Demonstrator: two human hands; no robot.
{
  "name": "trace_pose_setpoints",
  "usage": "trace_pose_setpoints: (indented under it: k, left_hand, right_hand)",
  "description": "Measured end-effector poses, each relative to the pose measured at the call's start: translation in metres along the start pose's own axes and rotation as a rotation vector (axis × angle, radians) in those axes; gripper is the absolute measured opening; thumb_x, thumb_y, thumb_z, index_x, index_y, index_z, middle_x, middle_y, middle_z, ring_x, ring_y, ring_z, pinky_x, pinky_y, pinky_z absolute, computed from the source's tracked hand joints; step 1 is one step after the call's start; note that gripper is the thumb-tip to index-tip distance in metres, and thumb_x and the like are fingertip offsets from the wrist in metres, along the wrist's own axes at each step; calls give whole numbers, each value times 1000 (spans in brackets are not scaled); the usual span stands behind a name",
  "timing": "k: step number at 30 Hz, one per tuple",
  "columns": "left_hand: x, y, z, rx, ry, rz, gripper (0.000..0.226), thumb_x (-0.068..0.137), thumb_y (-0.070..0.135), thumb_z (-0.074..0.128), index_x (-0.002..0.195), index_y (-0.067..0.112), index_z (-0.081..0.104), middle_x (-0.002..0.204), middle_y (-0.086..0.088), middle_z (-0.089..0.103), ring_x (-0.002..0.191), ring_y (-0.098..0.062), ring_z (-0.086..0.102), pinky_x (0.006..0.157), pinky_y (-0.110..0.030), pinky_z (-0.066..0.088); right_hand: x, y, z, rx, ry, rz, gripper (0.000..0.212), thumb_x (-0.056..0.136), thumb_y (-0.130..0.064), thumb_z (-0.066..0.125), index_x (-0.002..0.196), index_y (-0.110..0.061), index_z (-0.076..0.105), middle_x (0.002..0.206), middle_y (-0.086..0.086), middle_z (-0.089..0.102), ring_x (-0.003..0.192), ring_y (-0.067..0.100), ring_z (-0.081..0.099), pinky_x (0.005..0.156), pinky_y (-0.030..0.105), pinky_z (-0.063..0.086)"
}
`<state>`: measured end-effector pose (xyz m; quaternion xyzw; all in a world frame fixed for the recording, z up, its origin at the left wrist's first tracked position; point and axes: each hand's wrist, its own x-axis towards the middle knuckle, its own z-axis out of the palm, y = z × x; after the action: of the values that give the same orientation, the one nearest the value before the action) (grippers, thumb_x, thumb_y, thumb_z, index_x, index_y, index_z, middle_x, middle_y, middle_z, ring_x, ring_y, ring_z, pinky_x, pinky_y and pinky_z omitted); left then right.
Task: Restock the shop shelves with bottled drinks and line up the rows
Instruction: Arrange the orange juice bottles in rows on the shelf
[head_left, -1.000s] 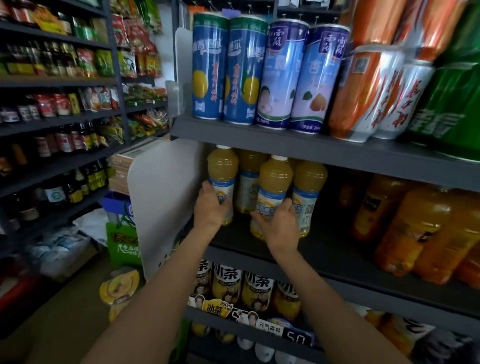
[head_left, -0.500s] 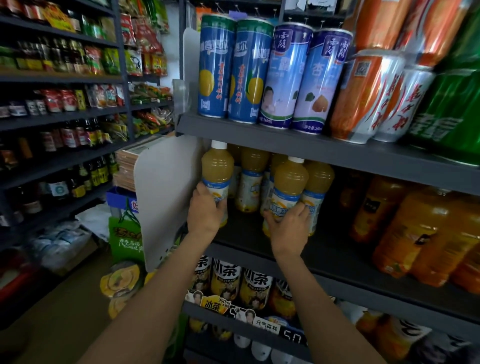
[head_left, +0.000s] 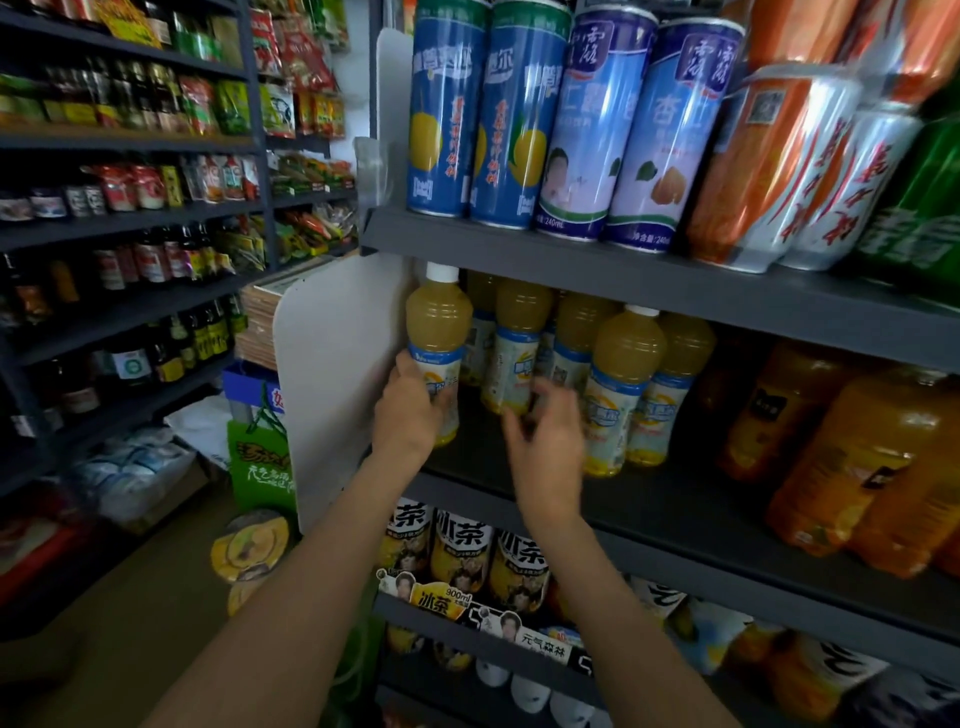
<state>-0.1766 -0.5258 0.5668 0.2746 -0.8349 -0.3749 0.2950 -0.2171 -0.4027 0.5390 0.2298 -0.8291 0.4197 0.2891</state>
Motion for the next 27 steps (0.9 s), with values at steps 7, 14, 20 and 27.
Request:
trace_pose_setpoints:
  k: [7,14,20,27]
  left_hand:
    - [9,-8,-7,39,-63,-34,47,89,18,58,126,4,33,130,-17,51,119,-32,50,94,-40,41]
    - [9,-11,-6,46,-52,-11,47,89,18,58,127,5,33,129,-16,52,117,-32,52,93,-39,43]
    - [8,-11,-9,50,-56,-2,46,89,17,59,125,3,34,127,-18,52,116,-33,52,91,-40,43]
    - [9,-15,-10,39,-55,14,46,87,19,61,123,5,36,128,-15,53,116,-31,53,91,-39,44]
  right_hand:
    - [58,-12,53,-12,-304,414,69,88,-17,60,143,-3,18,144,15,35,122,34,48,91,42,45]
    - [47,-6,59,-150,-180,373,51,89,-24,60,126,-4,32,132,14,42,110,33,56,79,41,50]
    - [41,-6,65,-189,-85,404,48,90,-30,58,124,-5,36,131,12,40,107,33,58,74,42,52]
    - [43,-7,71,-117,-22,483,51,88,-27,61,125,-4,35,136,15,35,110,34,56,73,43,52]
